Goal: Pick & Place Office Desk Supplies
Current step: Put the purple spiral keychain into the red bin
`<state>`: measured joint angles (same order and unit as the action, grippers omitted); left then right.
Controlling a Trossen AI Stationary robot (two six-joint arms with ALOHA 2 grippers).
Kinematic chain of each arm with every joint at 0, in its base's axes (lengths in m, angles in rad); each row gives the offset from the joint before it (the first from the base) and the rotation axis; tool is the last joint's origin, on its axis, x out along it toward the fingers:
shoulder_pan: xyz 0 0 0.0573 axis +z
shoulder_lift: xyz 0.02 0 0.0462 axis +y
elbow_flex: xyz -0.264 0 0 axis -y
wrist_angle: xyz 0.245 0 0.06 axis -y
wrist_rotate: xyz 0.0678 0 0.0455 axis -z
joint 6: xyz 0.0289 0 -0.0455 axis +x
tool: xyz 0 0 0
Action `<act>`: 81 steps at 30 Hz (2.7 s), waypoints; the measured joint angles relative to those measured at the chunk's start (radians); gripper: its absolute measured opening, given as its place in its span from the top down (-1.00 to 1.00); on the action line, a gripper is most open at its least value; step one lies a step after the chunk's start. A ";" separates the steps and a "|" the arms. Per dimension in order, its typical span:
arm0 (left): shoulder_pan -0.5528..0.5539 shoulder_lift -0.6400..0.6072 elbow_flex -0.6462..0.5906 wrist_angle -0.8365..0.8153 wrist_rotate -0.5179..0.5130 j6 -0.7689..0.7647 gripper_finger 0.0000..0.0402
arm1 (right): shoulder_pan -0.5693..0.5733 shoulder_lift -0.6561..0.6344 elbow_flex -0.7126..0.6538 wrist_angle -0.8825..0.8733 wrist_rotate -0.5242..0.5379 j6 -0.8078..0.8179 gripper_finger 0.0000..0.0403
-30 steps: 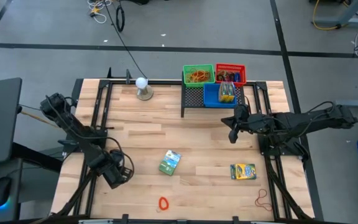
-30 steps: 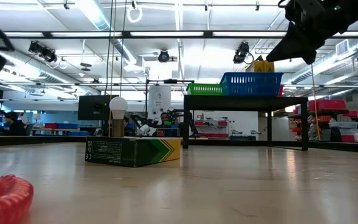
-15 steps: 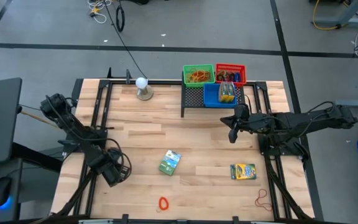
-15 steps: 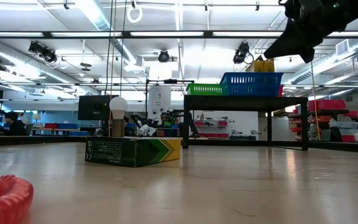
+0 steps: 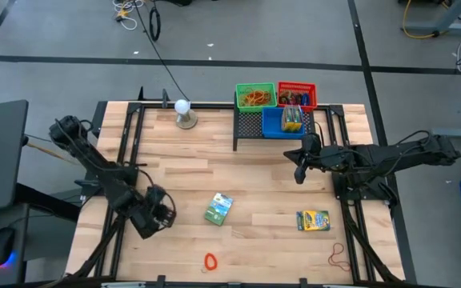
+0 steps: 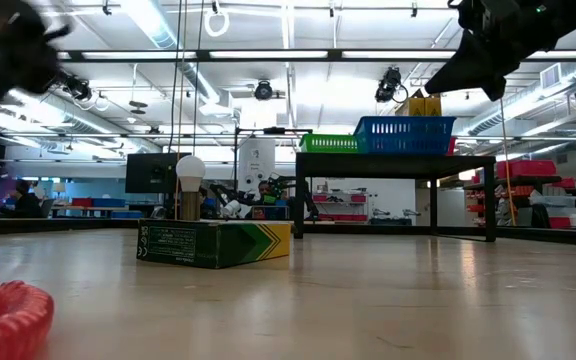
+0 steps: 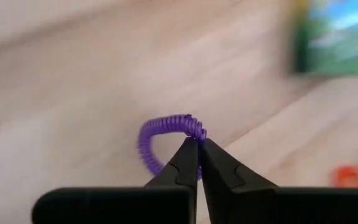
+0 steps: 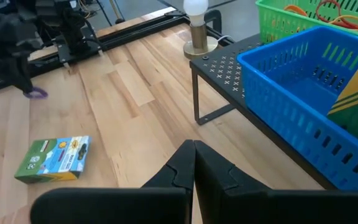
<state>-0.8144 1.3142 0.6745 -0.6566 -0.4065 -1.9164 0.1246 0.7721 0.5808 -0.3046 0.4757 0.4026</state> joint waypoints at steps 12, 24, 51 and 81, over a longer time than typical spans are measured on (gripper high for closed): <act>0.568 0.016 0.015 0.818 0.067 1.034 0.96 | 0.000 0.009 0.000 0.002 -0.099 -0.027 0.95; 0.849 0.375 0.183 1.251 0.601 1.319 0.96 | 0.007 0.068 0.001 0.029 -0.167 -0.133 0.72; 0.859 0.612 0.484 1.290 0.800 1.382 0.85 | 0.035 0.247 0.002 0.233 -0.274 -0.238 0.82; 0.874 0.414 0.295 1.057 0.413 1.487 0.91 | -0.447 0.188 0.801 -0.432 -0.032 -0.172 0.97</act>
<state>0.0593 1.7283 0.9698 0.4003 0.0062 -0.4295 -0.3228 0.9605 1.3817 -0.7365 0.4440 0.2309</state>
